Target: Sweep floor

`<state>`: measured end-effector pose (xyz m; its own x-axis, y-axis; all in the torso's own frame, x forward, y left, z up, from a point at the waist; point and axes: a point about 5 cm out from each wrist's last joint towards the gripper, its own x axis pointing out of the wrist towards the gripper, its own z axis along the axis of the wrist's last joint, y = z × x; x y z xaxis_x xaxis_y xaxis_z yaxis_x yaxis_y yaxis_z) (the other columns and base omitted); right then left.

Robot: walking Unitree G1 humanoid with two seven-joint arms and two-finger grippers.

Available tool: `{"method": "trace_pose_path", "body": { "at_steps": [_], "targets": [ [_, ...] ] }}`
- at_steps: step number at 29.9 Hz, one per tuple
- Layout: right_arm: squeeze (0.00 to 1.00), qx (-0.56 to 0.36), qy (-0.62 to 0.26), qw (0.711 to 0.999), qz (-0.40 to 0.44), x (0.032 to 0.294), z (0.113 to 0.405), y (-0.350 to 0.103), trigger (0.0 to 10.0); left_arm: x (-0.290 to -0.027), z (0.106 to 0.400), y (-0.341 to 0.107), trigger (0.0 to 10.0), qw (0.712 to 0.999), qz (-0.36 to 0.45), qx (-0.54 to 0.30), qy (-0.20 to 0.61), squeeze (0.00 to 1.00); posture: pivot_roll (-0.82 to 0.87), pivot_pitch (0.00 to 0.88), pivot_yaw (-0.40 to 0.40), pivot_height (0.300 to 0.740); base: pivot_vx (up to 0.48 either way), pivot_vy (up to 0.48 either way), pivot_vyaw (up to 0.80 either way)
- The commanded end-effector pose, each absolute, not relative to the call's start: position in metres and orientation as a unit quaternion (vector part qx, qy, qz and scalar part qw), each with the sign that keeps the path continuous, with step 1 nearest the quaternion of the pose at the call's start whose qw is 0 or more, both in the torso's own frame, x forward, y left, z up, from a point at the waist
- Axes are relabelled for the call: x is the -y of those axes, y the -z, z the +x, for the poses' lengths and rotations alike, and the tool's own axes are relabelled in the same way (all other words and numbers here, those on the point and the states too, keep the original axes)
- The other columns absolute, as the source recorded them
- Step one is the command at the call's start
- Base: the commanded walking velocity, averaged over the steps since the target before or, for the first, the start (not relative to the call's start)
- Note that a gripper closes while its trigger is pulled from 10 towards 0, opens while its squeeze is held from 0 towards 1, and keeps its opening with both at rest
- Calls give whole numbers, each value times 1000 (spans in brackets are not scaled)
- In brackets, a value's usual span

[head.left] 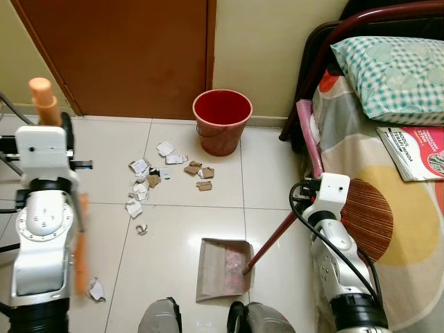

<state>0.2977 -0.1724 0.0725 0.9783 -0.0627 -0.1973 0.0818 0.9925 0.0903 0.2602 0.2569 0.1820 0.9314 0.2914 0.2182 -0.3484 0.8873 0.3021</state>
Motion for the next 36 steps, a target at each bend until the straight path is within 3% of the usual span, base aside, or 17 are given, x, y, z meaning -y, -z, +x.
{"method": "trace_pose_path", "body": {
  "at_steps": [1,8,18,24,26,31,36],
  "targets": [
    [0,-96,34,993,51,172,298,-73,10000,-266,251,-167,10000,968,167,43,-183,0,78,140,-58,740,0,0,0],
    [0,-97,35,993,54,171,298,-72,10000,-262,240,-122,10000,974,150,-38,-166,0,74,140,-55,740,0,0,0],
    [0,-89,47,993,58,173,298,-74,10000,-238,264,-93,10000,988,115,-73,-78,0,58,137,-59,740,0,0,0],
    [0,-83,50,993,61,172,302,-78,10000,-193,298,-110,10000,997,72,-33,22,0,55,138,-63,740,0,0,0],
    [0,-83,50,993,61,172,302,-78,10000,-192,299,-110,10000,997,72,-32,24,0,55,138,-63,740,0,0,0],
    [0,-75,53,994,57,172,303,-81,10000,-154,313,-120,10000,992,76,-3,96,0,39,140,-61,740,0,0,0],
    [0,-63,54,995,54,171,305,-85,10000,-135,322,-129,10000,987,89,22,131,0,27,138,-56,740,0,0,0]
  ]
}}
